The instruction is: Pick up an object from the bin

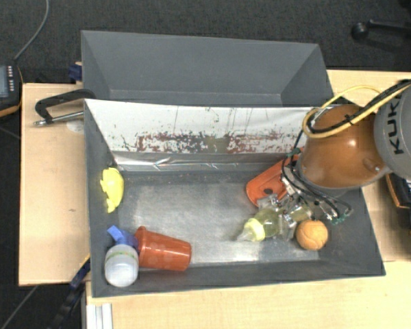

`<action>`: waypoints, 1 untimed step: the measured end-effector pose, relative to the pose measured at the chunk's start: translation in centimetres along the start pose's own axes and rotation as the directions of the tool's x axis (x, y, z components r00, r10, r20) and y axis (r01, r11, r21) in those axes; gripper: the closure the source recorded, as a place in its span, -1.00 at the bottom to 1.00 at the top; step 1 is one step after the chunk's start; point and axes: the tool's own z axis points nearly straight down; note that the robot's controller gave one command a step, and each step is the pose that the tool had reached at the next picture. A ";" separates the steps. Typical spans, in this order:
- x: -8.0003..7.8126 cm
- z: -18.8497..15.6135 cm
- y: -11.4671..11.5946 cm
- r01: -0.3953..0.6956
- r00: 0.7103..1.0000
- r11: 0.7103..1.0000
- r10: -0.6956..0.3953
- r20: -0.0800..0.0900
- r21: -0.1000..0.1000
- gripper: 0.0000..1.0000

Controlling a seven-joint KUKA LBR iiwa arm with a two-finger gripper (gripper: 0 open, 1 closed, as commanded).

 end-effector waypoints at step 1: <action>-2.8 -3.2 -1.2 0.192 0.981 0.981 -0.193 0.009 0.006 1.00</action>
Offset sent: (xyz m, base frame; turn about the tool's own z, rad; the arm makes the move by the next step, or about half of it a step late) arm 0.0000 0.0000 0.0000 0.0000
